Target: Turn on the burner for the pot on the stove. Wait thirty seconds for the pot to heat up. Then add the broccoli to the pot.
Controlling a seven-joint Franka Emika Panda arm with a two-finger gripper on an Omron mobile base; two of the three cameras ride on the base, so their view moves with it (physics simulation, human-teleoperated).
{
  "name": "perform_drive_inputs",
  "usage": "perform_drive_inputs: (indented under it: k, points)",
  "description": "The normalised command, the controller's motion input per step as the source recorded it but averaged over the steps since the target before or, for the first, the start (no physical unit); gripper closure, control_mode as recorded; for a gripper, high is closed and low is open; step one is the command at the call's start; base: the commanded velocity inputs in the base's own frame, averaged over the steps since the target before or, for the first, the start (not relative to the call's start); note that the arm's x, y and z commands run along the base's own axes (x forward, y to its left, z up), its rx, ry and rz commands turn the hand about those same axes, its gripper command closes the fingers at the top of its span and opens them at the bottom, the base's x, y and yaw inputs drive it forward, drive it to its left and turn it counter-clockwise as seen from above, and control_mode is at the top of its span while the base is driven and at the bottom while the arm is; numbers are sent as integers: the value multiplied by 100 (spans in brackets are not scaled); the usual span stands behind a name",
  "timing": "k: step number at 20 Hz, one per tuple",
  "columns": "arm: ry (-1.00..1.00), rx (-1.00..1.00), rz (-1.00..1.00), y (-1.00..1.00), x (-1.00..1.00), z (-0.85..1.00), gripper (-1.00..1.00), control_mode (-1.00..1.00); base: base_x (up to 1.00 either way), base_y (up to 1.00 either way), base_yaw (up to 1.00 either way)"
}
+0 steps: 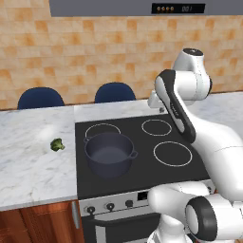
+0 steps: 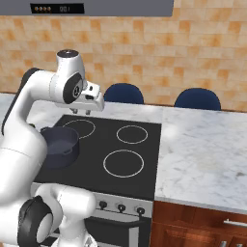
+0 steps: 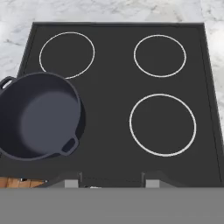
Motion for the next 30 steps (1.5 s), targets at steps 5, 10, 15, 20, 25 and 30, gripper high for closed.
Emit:
perform_drive_inputs:
  k: [5,10,15,20,25,30]
  points:
    - [0,0,0,0,-10,-3,-100,-100,0,0,0]
    - [0,0,0,2,-54,-9,-100,-100,0,0,0]
    - [-2,0,0,2,-73,-8,-100,-100,0,0,0]
    - [-1,0,0,3,-73,-18,-100,-100,0,0,0]
    - [0,-4,4,20,-76,-22,-100,-100,0,0,0]
    - [0,-9,12,41,-68,-26,-100,-100,0,0,0]
